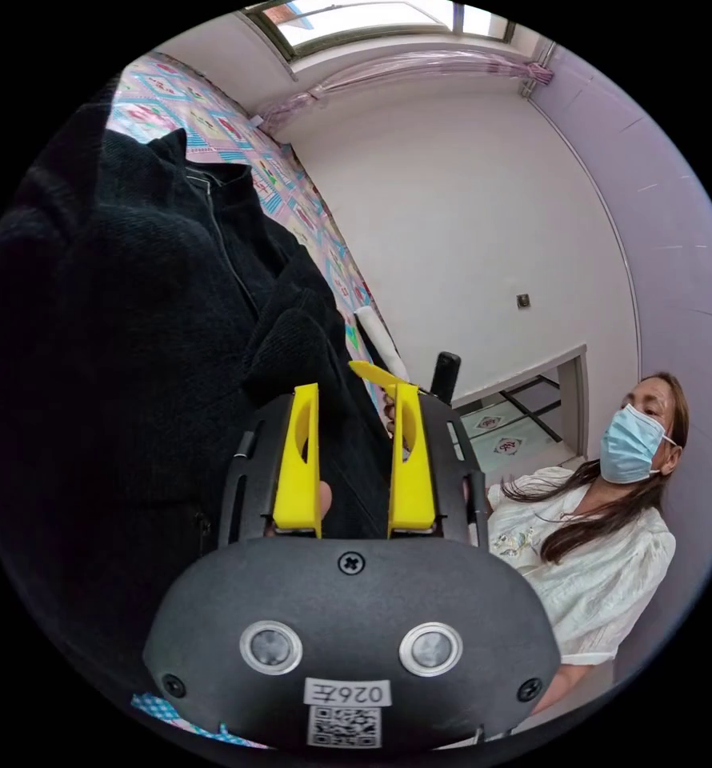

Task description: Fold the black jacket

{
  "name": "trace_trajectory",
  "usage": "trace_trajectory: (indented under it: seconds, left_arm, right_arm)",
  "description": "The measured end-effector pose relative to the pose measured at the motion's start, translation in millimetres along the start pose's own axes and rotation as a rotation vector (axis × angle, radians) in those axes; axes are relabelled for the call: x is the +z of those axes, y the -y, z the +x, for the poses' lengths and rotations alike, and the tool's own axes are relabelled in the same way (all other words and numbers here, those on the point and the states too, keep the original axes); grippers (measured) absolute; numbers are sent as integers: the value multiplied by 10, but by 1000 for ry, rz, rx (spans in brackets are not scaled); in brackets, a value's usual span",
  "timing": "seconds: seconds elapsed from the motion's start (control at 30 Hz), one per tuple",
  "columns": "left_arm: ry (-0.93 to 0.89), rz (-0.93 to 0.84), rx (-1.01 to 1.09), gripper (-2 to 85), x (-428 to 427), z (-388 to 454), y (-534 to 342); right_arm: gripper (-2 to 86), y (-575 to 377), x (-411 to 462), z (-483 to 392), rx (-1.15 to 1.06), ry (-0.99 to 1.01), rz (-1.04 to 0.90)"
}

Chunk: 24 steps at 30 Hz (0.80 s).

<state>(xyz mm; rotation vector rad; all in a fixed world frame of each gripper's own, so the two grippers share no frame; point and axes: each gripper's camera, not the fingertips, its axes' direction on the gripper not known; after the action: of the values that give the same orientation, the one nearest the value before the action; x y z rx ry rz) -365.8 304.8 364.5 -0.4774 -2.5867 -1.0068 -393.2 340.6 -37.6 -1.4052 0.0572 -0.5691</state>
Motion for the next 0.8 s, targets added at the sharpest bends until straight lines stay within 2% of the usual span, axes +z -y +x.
trace_trajectory:
  seconds: [0.1, 0.17, 0.27, 0.3, 0.4, 0.47, 0.5, 0.6, 0.67, 0.73, 0.77, 0.8]
  left_arm:
    - [-15, -1, 17, 137, 187, 178, 152]
    - [-5, 31, 8, 139, 205, 277, 223]
    - [15, 106, -3, 142, 66, 363, 197]
    - [24, 112, -6, 144, 39, 373, 181]
    - [109, 90, -33, 150, -44, 416, 98]
    - [160, 117, -42, 150, -120, 440, 73]
    - [166, 135, -42, 150, -140, 439, 83]
    - [162, 182, -46, 156, -89, 367, 288]
    - [117, 122, -67, 136, 163, 251, 530]
    - [57, 66, -63, 115, 295, 267, 612]
    - [4, 50, -22, 103, 268, 368, 593]
    - [-19, 48, 6, 98, 223, 435, 559]
  right_arm:
    - [77, 293, 591, 343, 117, 148, -92]
    - [38, 340, 766, 373, 118, 222, -107]
    - [38, 217, 637, -159, -147, 159, -46]
    - [43, 119, 639, -419, -280, 184, -93]
    - [59, -122, 675, -692, -378, 119, -220]
    - [75, -186, 570, -549, -308, 4, -157]
    - [85, -165, 468, -324, -205, -50, -81]
    - [106, 72, 322, 450, 103, -23, 70]
    - [85, 257, 428, 870, 221, 2, 114]
    - [57, 453, 736, 1179, 239, 120, 23]
    - [53, 531, 902, 1246, 207, 254, -69]
    - [53, 520, 866, 1127, 102, 304, -84]
